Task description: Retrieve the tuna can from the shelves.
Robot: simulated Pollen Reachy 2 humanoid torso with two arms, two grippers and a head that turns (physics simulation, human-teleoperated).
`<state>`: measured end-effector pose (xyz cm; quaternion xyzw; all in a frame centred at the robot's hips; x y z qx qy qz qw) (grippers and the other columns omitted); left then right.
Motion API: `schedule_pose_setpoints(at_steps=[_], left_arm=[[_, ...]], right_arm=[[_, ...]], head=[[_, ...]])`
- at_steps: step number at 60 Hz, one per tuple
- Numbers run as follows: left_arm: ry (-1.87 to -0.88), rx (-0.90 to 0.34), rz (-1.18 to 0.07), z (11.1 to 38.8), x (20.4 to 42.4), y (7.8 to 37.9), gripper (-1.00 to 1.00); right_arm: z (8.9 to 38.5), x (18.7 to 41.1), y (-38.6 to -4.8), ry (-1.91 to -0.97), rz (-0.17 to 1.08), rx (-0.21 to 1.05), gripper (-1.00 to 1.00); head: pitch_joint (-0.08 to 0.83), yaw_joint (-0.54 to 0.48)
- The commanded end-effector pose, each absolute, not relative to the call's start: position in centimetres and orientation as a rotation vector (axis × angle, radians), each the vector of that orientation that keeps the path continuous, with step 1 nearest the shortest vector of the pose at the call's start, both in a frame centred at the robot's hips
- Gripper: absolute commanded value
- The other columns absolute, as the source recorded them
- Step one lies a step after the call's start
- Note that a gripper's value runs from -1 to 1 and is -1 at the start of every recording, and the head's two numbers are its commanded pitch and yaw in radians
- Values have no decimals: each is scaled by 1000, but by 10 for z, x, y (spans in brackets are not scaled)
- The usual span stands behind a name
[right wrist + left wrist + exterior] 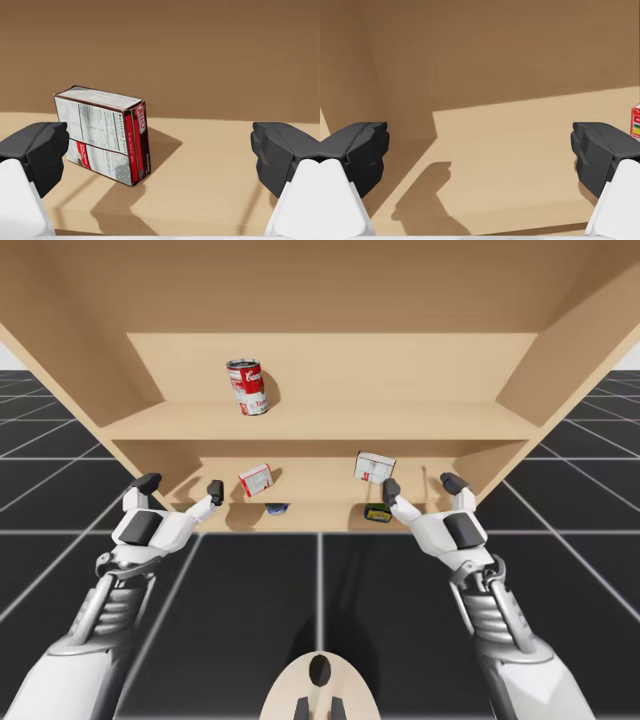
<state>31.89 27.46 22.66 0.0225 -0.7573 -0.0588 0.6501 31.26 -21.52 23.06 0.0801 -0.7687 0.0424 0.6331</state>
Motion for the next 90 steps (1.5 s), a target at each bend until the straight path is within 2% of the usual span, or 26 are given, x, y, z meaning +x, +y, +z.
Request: schedule_pose_setpoints(at_steps=[1,6,12,32,43,58,68,70,74,75,81,83,90], left_arm=[[-1721,52,-135,226,319,274,-1000],[-1722,52,-136,226,319,274,-1000],[-1722,52,-137,226,319,275,-1000],[-1726,54,-139,227,319,276,-1000],[-1730,56,-142,227,319,276,-1000],[-1732,57,-144,227,319,275,-1000],[-1737,21,-145,229,317,270,-1000],[-1730,-35,-141,230,315,267,-1000],[-1739,-67,-155,235,307,258,-1000],[-1738,-115,-160,241,300,252,-1000],[-1740,-146,-175,256,277,240,-1000],[-1701,-169,-168,260,266,237,-1000],[-1656,-217,-172,257,247,228,-1000]], right_arm=[[228,308,-208,-1782,63,159,-1000],[230,308,-208,-1756,87,229,-1000],[232,309,-210,-1742,87,240,-1000],[231,310,-210,-1749,74,184,-1000],[231,310,-210,-1747,79,176,-1000],[229,311,-211,-1737,99,161,-1000],[228,312,-211,-1730,100,157,-1000],[228,313,-211,-1728,97,158,-1000],[228,312,-211,-1731,97,161,-1000],[228,313,-211,-1731,97,160,-1000],[228,313,-211,-1730,97,162,-1000],[228,313,-211,-1731,97,163,-1000],[228,314,-212,-1732,94,162,-1000]], head=[[12,-8],[28,-7],[97,-3],[371,8],[481,44],[579,194],[602,217],[605,214],[605,217],[607,219],[611,221],[611,219],[608,207]])
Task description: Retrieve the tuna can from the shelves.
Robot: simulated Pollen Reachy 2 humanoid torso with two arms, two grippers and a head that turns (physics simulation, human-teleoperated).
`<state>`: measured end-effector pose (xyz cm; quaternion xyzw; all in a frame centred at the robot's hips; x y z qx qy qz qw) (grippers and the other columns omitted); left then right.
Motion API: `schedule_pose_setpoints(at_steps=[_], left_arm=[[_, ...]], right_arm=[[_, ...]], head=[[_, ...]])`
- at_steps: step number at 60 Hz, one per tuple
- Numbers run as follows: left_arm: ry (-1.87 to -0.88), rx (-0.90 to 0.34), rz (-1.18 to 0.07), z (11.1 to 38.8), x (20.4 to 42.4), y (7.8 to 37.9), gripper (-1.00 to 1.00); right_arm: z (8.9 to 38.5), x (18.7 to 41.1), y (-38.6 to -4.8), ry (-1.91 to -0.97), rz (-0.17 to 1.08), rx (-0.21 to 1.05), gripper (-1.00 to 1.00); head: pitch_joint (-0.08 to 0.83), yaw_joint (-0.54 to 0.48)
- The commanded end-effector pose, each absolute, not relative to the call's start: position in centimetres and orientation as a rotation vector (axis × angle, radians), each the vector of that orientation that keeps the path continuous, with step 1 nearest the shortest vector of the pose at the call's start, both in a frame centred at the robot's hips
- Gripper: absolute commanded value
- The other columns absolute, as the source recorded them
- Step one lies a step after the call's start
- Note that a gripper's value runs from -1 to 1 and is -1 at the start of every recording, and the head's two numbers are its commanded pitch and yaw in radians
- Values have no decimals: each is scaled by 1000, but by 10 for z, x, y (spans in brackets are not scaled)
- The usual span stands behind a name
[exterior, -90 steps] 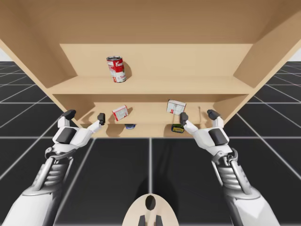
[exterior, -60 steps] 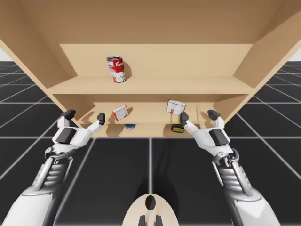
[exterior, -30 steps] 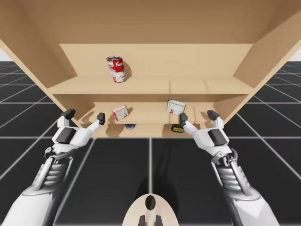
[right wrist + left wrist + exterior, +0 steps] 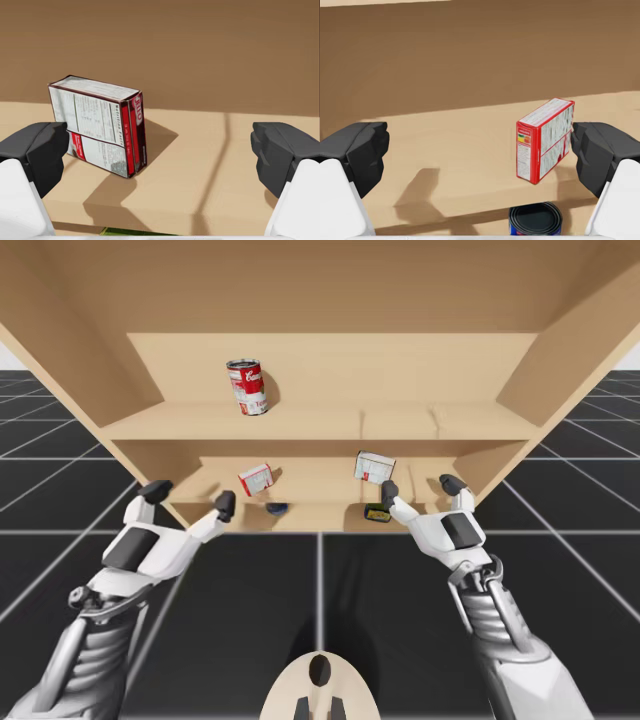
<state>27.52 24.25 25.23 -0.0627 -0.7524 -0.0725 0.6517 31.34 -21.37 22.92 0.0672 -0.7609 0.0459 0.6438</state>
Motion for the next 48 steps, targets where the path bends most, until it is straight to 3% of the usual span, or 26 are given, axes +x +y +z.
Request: schedule_pose_setpoints(at_steps=[1,9,14,21,34,48], left_arm=[[-1649,-217,-171,255,244,227,-1000],[-1596,-235,-194,238,235,217,-1000],[-1542,-308,-176,225,236,212,-1000],[-1512,-310,-181,209,242,206,-1000],[-1435,-327,-137,170,273,195,-1000],[-1396,-289,-150,154,306,180,-1000]], right_arm=[[228,314,-212,-1733,93,162,-1000],[229,314,-213,-1735,89,159,-1000],[229,314,-214,-1736,89,158,-1000],[229,314,-215,-1738,89,159,-1000],[229,314,-215,-1741,91,154,-1000],[230,314,-215,-1743,90,154,-1000]], head=[[607,203],[599,185],[600,184],[601,184],[602,186],[599,186]])
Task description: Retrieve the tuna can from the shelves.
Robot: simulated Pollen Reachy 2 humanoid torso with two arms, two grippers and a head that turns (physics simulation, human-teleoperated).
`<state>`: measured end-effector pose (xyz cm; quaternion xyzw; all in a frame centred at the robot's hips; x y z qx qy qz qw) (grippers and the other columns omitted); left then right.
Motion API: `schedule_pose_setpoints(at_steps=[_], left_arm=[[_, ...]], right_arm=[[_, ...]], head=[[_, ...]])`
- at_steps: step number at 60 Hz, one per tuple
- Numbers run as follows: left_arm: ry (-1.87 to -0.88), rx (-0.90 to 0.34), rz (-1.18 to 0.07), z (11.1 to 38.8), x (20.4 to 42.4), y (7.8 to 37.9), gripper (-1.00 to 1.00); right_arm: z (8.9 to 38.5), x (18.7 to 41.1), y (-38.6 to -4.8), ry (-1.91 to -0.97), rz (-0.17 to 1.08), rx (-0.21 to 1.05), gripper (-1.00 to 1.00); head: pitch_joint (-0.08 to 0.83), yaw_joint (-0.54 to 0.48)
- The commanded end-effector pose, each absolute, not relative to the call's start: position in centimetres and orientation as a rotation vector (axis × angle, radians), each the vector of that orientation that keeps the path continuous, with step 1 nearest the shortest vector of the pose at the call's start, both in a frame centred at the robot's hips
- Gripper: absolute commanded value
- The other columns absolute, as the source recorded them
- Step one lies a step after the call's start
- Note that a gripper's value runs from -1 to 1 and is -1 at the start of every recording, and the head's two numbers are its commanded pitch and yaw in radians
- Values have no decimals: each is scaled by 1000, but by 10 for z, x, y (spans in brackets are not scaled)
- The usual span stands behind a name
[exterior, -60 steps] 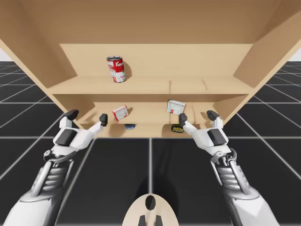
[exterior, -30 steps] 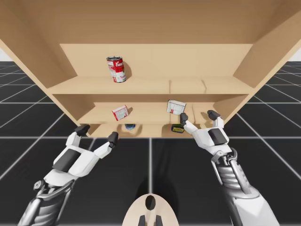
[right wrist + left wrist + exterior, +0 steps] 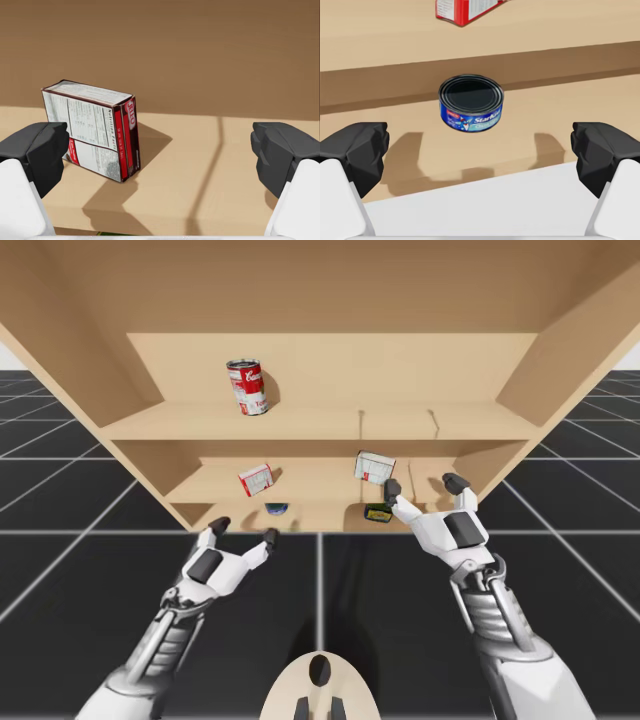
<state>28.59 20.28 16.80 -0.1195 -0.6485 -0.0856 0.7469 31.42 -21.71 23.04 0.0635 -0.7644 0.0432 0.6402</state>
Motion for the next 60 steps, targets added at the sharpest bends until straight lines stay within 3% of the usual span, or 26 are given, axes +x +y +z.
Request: schedule_pose_setpoints(at_steps=[1,28,60], left_arm=[[-1393,-282,-156,153,309,177,-1000],[-1295,-205,-146,133,375,128,-1000],[-1199,-224,-129,109,404,105,-1000]], right_arm=[[230,314,-215,-1743,90,154,-1000],[232,313,-218,-1758,85,146,-1000],[233,313,-219,-1769,85,140,-1000]], head=[[599,186],[600,173],[613,155]])
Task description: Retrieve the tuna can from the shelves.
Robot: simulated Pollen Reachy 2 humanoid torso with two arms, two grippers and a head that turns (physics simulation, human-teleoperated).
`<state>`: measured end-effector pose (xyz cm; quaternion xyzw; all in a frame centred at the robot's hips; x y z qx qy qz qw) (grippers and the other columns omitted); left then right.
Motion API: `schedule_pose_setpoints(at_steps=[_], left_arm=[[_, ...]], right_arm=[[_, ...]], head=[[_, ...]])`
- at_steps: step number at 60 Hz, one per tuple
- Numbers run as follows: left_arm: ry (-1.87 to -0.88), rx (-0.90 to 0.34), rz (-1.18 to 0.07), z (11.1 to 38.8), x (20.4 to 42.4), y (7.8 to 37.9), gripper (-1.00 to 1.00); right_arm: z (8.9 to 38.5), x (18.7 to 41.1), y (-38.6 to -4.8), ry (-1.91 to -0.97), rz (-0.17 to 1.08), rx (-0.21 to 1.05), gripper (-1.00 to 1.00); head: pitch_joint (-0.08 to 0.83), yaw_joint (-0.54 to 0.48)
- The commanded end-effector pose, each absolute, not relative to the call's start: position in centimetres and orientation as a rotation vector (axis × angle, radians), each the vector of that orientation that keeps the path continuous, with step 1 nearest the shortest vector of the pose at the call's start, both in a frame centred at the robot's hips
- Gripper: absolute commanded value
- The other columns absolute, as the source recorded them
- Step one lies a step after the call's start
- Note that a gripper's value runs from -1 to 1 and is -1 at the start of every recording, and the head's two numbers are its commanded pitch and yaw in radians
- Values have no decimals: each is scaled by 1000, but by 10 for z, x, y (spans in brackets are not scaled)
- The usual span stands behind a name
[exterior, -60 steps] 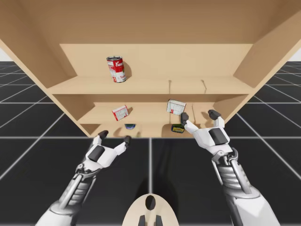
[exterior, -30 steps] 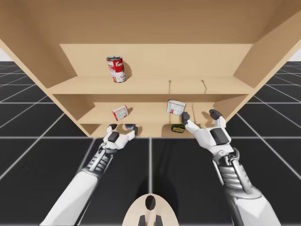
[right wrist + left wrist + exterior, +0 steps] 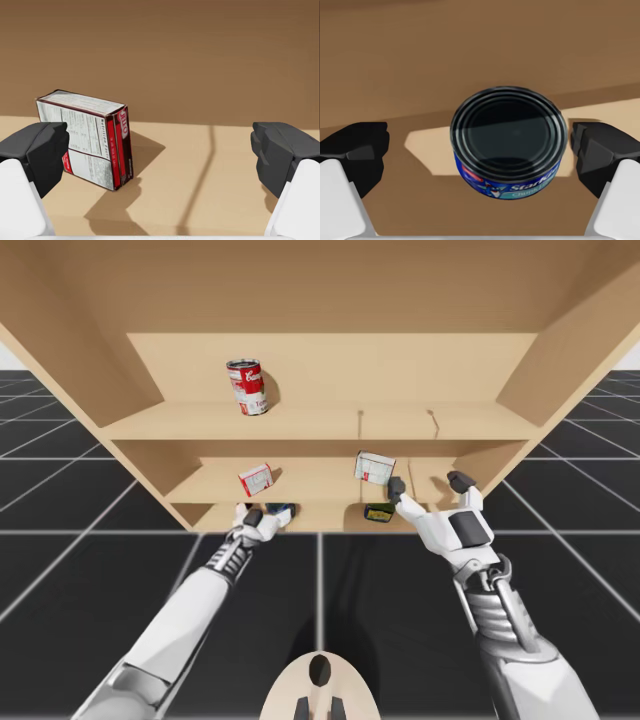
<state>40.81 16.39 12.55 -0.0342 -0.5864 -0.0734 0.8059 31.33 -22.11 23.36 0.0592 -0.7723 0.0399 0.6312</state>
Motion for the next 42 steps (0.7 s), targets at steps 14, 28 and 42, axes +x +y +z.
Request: schedule_pose_setpoints(at_steps=[14,28,42], left_arm=[[-1160,-248,-145,103,407,102,886],[-1154,-271,-148,103,405,102,1000],[-1325,-298,-139,127,395,110,1000]], right_arm=[[232,313,-219,-1769,85,137,-1000],[232,313,-219,-1770,82,135,-1000],[234,312,-221,-1788,64,136,-1000]], head=[[614,155],[616,154],[615,154]])
